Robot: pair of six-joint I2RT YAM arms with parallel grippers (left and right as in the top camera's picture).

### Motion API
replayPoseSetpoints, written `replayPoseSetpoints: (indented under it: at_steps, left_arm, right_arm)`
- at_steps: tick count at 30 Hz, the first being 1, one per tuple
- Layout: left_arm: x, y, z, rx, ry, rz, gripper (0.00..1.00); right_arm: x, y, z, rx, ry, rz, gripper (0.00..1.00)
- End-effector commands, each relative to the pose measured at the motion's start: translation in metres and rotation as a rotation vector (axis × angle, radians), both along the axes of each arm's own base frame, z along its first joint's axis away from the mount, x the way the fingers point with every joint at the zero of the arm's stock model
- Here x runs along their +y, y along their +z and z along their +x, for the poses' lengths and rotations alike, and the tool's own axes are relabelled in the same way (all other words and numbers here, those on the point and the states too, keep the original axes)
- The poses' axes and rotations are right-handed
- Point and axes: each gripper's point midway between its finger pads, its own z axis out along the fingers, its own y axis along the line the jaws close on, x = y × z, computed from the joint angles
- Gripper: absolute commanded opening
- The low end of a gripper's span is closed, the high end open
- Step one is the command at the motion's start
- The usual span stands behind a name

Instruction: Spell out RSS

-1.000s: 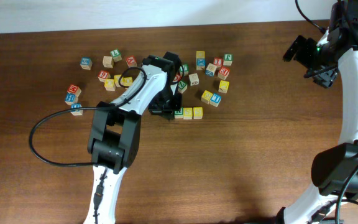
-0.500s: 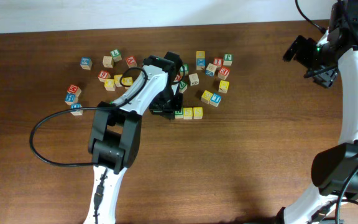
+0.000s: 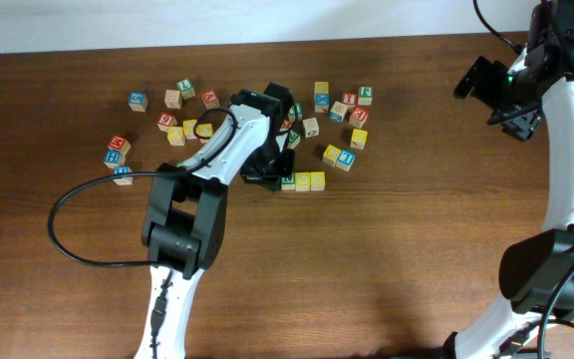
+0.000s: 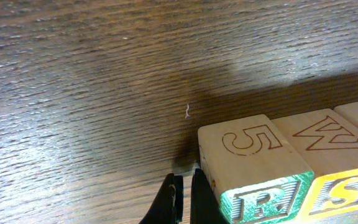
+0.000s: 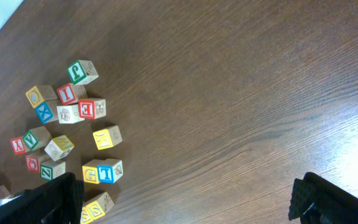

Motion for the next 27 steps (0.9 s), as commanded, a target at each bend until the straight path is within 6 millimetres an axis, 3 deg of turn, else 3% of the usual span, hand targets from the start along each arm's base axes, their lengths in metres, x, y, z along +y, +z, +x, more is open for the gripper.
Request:
replayPoseSetpoints:
  at_steps: [1, 11, 15, 22, 27]
  left_arm:
    - [-0.004, 0.006, -0.003, -0.006, -0.021, -0.021, 0.00]
    - [-0.003, 0.006, -0.004, 0.000, -0.020, -0.016, 0.00]
    - [0.007, 0.009, -0.004, 0.003, -0.016, 0.026, 0.00]
    - [0.032, 0.053, 0.012, -0.036, 0.048, 0.017, 0.00]
    - [0.062, 0.100, 0.016, -0.092, 0.118, -0.003, 0.00]
  right_arm:
    - [0.001, -0.003, 0.000, 0.008, 0.005, -0.001, 0.98]
    - [0.001, -0.003, 0.000, 0.008, 0.005, -0.001, 0.98]
    - [0.001, -0.003, 0.000, 0.009, 0.005, -0.001, 0.98]
    - [0.001, -0.003, 0.000, 0.009, 0.005, -0.001, 0.98]
    - [0.001, -0.003, 0.000, 0.009, 0.005, -0.001, 0.98]
